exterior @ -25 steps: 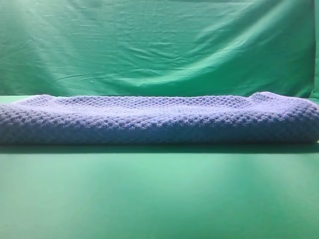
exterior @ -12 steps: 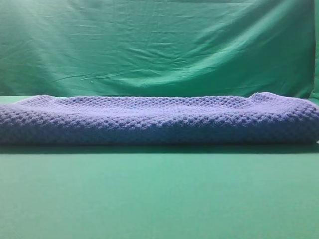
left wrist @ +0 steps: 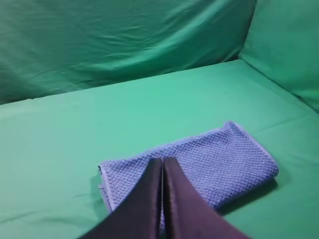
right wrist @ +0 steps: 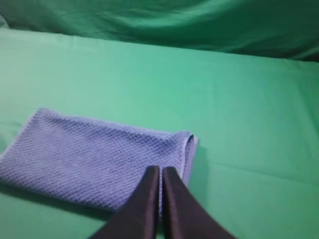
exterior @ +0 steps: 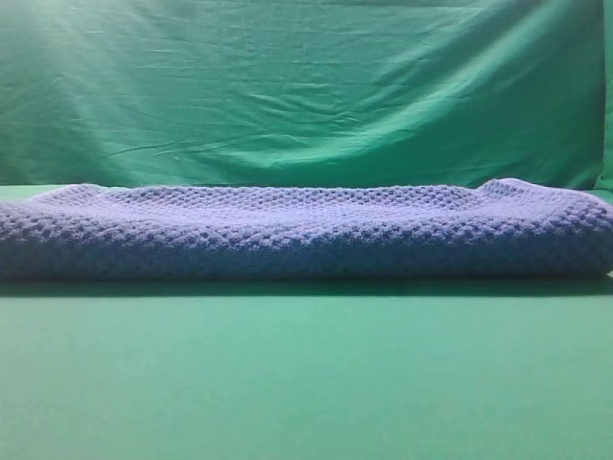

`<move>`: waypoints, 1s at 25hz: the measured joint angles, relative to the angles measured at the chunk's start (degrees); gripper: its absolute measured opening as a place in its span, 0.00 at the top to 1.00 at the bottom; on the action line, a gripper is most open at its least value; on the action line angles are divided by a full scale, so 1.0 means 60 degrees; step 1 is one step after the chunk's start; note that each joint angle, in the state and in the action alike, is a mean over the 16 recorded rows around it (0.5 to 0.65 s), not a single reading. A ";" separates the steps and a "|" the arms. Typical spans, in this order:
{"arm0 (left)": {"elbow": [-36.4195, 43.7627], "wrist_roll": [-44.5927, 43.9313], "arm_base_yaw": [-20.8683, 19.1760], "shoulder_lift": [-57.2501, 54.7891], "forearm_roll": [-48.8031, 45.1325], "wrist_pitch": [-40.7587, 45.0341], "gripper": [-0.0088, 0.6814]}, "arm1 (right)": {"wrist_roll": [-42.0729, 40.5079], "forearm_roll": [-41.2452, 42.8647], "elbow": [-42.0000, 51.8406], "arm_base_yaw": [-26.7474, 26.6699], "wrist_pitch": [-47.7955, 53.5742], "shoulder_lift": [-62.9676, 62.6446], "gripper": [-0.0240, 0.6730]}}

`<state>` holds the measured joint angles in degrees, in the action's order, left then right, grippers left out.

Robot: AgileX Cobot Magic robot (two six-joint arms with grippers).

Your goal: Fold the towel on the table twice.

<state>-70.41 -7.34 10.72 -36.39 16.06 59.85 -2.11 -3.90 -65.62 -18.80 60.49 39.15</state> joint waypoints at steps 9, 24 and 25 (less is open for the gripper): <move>0.2163 -0.0044 0.0000 0.2802 0.0205 -0.0382 0.99 | -0.0426 -0.0023 0.2456 0.0000 -0.1212 -0.2863 0.97; 0.6269 0.0015 0.0000 0.6113 0.0338 -0.2215 0.99 | -0.0617 -0.0033 0.4936 0.0000 -0.3030 -0.5702 0.97; 0.6428 0.0023 0.0000 0.6168 0.0301 -0.2318 0.99 | -0.0617 -0.0034 0.5070 0.0000 -0.3128 -0.5789 0.97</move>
<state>-31.84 -7.21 10.72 0.62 17.86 45.95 -5.81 -4.11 -35.20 -18.80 41.73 4.42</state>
